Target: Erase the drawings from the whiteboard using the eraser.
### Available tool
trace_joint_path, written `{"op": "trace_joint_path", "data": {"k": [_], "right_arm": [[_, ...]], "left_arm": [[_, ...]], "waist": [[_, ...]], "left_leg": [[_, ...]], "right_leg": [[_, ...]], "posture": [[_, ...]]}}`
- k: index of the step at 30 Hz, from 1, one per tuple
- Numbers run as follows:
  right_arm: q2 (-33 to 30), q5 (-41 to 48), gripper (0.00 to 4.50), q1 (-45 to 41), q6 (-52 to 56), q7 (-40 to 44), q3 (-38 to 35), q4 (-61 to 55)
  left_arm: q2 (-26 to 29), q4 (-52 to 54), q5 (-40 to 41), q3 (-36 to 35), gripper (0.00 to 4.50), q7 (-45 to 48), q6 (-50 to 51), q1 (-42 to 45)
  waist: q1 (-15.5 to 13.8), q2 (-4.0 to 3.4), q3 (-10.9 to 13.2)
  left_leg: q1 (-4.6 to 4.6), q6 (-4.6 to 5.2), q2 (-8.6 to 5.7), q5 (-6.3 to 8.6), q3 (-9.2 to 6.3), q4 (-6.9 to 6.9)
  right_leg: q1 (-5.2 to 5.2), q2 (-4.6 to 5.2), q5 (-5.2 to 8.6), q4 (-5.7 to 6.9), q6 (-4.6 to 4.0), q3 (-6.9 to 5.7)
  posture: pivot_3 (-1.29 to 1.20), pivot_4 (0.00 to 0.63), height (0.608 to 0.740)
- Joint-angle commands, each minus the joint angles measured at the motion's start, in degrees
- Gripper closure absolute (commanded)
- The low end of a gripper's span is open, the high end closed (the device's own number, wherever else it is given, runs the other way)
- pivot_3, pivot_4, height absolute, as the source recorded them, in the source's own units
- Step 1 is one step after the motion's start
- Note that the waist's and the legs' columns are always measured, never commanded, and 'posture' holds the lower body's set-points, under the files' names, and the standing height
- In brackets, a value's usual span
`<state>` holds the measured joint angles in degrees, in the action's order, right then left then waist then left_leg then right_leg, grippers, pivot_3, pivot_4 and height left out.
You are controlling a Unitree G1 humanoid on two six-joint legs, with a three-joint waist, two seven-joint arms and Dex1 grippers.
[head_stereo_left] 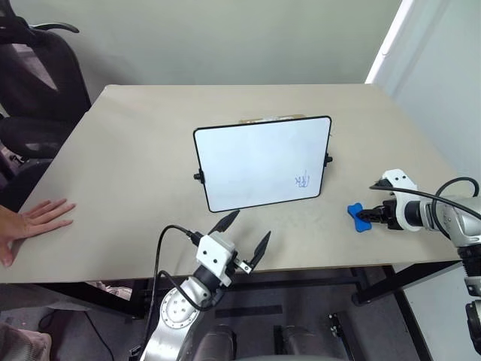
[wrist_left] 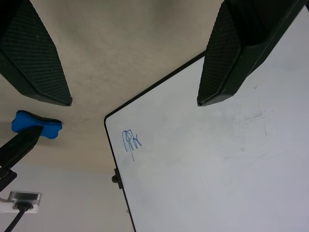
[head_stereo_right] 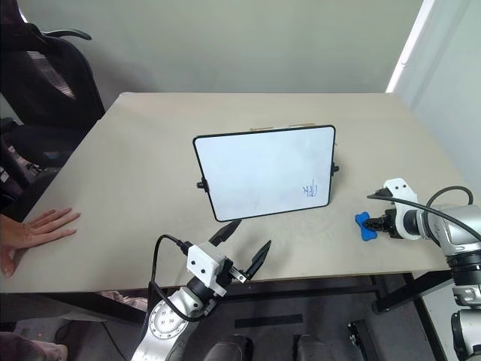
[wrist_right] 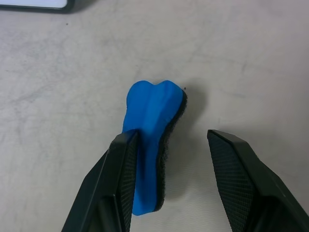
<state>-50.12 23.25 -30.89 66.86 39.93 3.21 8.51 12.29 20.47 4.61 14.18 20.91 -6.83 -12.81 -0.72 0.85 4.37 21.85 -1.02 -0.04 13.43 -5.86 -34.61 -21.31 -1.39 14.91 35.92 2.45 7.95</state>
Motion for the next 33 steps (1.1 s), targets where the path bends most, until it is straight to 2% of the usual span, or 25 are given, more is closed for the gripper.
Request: {"op": "trace_joint_path", "data": {"k": [1, 21, 33], "right_arm": [[-0.17, 0.08, 2.1, -0.89, 1.36, -0.89, -2.65, -2.9], [2.19, -0.24, 2.1, -0.3, 3.66, -2.06, -2.23, -5.3], [1.48, -2.18, 2.1, -0.15, 2.91, -1.75, -0.3, -3.12]], "left_arm": [[-0.07, 3.17, 0.22, -0.1, 0.0, -0.04, -0.18, 0.04], [-0.25, 3.1, 0.14, 0.35, 0.0, -0.06, 0.34, 0.45], [-0.29, 3.24, 0.01, 0.36, 0.0, -0.15, 0.2, 0.25]], "waist": [[0.0, 0.0, 0.0], [-0.01, -0.04, 0.02], [-0.01, -0.04, 0.02]], "left_leg": [[0.0, 0.0, 0.0, 0.0, 0.0, 0.0], [-0.01, 0.0, 0.0, 0.0, 0.0, 0.0], [-0.01, 0.0, 0.0, 0.0, 0.0, 0.0]], "right_leg": [[0.0, 0.0, 0.0, 0.0, 0.0, 0.0], [-0.01, 0.0, 0.03, 0.0, 0.0, 0.0], [-0.02, 0.0, 0.03, 0.0, 0.0, 0.0]], "posture": [[0.0, 0.15, 0.73], [0.0, 0.15, 0.73], [0.0, 0.15, 0.73]]}}
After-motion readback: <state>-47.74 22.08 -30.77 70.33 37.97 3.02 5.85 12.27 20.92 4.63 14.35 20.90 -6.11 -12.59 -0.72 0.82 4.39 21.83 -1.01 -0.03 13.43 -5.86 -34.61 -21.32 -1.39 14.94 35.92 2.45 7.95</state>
